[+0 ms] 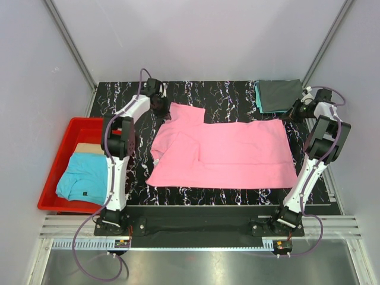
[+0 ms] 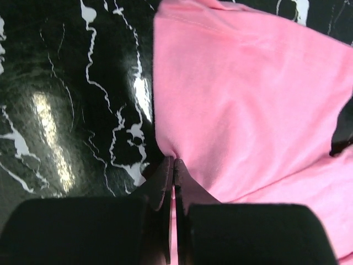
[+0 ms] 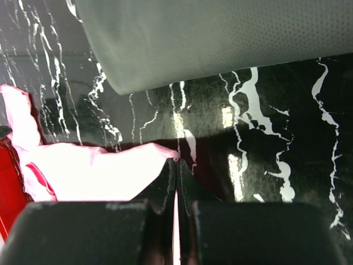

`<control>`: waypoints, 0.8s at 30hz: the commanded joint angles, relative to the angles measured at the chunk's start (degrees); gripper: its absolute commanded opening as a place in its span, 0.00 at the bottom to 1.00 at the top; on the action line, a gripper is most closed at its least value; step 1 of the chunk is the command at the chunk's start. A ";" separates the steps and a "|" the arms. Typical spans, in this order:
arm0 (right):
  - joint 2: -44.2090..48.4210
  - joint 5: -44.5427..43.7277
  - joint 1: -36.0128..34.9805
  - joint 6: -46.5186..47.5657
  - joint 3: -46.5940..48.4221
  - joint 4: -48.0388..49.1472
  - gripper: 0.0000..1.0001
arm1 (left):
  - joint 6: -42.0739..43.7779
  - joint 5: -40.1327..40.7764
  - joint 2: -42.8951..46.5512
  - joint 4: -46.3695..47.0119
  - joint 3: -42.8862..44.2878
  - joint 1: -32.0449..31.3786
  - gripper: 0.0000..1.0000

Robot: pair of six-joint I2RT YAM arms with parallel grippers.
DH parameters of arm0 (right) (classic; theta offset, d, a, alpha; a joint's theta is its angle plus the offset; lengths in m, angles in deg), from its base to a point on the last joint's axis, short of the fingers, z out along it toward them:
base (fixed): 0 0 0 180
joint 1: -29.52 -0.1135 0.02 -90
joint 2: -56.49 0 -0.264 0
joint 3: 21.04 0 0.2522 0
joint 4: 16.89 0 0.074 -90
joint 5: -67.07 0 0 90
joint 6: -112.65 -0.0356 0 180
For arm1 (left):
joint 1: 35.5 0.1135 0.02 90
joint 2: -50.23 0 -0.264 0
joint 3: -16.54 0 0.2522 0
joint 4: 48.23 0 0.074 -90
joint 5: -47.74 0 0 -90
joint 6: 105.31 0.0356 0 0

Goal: Fold and stack the t-shirts
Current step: Fold the tshirt

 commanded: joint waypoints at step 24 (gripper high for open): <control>25.35 -19.81 -0.23 -2.74 -25.86 18.97 0.00 | 1.14 3.07 25.34 4.44 -21.10 0.01 0.00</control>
